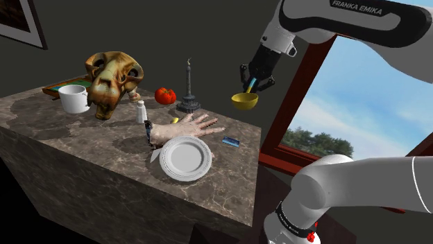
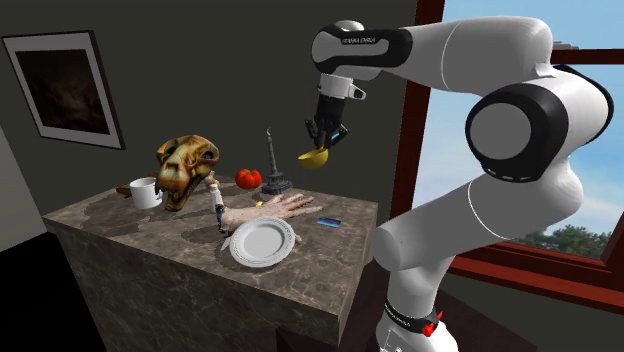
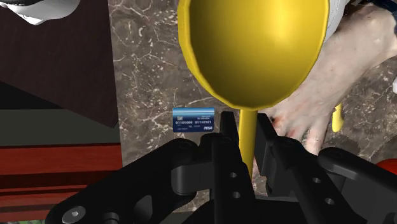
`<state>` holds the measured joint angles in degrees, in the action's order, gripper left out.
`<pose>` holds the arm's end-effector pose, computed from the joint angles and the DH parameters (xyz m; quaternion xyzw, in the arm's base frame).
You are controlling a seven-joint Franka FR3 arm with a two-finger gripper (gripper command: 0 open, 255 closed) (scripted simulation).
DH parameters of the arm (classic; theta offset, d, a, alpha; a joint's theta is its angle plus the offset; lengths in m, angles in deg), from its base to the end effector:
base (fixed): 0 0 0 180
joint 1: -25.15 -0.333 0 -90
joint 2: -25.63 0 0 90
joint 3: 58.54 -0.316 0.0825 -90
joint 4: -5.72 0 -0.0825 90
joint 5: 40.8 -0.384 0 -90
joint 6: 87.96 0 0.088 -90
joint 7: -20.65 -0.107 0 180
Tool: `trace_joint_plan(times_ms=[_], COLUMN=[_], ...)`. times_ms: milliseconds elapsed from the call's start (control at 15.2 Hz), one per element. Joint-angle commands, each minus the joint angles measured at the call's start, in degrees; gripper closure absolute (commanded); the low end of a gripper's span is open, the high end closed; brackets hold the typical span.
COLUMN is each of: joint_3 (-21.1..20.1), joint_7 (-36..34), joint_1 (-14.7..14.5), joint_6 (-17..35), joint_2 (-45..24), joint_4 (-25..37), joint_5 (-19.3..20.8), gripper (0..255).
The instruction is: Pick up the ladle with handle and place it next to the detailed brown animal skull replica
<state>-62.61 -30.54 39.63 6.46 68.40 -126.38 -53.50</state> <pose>0.3270 -0.0304 0.6099 -0.8487 0.5199 -0.0116 0.0962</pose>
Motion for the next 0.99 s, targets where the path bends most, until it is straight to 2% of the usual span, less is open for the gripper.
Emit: trace_joint_plan(times_ms=[0,330,924], joint_3=[0.2,0.4,-10.1], joint_7=[-0.1,-0.6,-11.6], joint_1=[0.1,0.1,-2.1], joint_6=[-1.4,-4.2,1.0], joint_2=[-0.5,-1.5,-12.0], joint_4=[1.9,5.8,13.6], joint_5=[0.2,0.4,-3.2], gripper=[255,255,255])
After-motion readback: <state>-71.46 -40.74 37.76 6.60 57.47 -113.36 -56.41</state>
